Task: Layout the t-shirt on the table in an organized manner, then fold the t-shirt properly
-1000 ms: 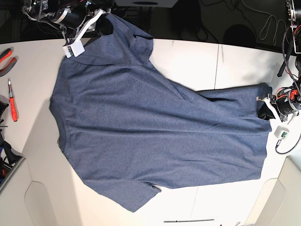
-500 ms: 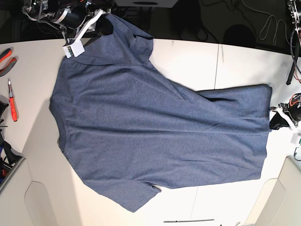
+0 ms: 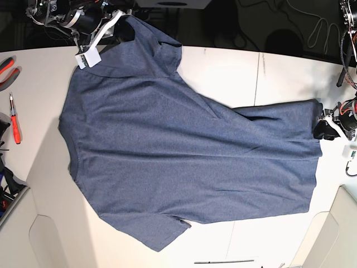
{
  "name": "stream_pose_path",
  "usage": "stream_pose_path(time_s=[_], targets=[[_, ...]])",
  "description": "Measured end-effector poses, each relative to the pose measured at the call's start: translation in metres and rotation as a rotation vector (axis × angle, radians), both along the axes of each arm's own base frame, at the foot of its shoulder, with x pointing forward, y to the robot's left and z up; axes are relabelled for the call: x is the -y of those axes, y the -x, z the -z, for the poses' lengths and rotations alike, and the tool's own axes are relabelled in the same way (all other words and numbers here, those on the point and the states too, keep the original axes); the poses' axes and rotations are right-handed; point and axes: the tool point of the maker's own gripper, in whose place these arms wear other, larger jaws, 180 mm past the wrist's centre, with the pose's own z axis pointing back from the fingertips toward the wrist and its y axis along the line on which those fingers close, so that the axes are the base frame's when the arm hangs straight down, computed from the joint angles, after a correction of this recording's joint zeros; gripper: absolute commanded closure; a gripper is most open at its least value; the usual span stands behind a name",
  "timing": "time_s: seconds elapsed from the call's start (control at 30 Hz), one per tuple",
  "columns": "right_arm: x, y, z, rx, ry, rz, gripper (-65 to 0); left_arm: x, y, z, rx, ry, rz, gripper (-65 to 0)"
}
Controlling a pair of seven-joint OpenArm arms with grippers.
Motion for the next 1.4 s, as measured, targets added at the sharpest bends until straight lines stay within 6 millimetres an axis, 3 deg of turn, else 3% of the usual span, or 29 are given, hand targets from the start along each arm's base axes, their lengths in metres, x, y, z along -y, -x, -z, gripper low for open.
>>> stream_pose_path(time_s=[0.33, 0.4, 0.5, 0.83, 1.13, 1.27, 1.4], targets=[[-0.001, -0.001, -0.001, 0.002, -0.011, 0.003, 0.0, 0.023, -0.004, 0.012, 0.012, 0.025, 0.016, -23.5], [-0.001, -0.001, -0.001, 0.002, -0.011, 0.003, 0.0, 0.024, -0.005, 0.011, 0.016, 0.026, 0.016, -18.0], [0.000, 0.000, -0.001, 0.002, -0.006, -0.001, 0.0, 0.023, -0.004, 0.012, 0.015, 0.024, 0.016, 0.0], [0.003, 0.000, -0.001, 0.002, 0.002, -0.006, 0.0, 0.026, -0.004, 0.010, 0.008, 0.056, 0.008, 0.0], [0.003, 0.002, 0.000, -0.008, 0.004, -0.013, 0.0, 0.027, 0.009, -0.003, -0.052, 0.256, -0.046, 0.0], [0.003, 0.003, 0.000, -0.010, 0.005, -0.014, 0.0, 0.016, 0.029, 0.000, -0.073, 0.306, -0.104, 0.0], [0.003, 0.002, 0.000, -0.009, 0.002, -0.014, 0.0, -0.012, 0.021, -0.013, 0.030, 0.221, -0.161, -0.1]])
